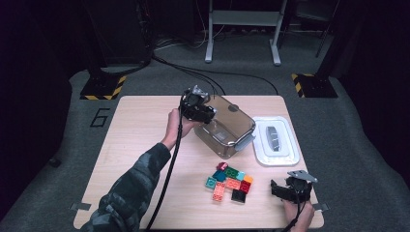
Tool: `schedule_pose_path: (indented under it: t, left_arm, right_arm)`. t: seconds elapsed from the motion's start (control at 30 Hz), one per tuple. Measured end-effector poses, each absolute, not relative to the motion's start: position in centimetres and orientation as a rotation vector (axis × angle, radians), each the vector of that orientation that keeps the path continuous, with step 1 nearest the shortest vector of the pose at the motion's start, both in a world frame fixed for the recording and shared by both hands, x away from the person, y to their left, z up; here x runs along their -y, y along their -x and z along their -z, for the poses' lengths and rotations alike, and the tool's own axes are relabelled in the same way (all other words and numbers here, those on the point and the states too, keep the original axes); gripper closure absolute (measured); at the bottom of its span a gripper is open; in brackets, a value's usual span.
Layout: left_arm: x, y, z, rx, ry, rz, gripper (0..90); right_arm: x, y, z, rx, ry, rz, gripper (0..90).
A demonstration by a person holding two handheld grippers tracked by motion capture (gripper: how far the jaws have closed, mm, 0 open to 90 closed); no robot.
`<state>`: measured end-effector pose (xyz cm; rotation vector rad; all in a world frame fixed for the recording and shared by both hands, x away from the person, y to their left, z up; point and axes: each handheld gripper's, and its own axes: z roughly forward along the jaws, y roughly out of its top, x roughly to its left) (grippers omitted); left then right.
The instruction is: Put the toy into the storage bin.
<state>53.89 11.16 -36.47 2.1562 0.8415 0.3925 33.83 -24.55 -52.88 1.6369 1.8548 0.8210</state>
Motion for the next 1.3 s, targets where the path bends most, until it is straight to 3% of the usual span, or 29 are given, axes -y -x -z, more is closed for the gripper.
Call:
schedule_pose_path:
  t: [1.3]
  left_arm:
    - [-12.0, -52.9, 38.6, -0.82, -2.268, -0.344, 47.5]
  right_arm:
    - [24.5, -33.8, 52.9, -1.857, -1.634, -0.817, 8.9]
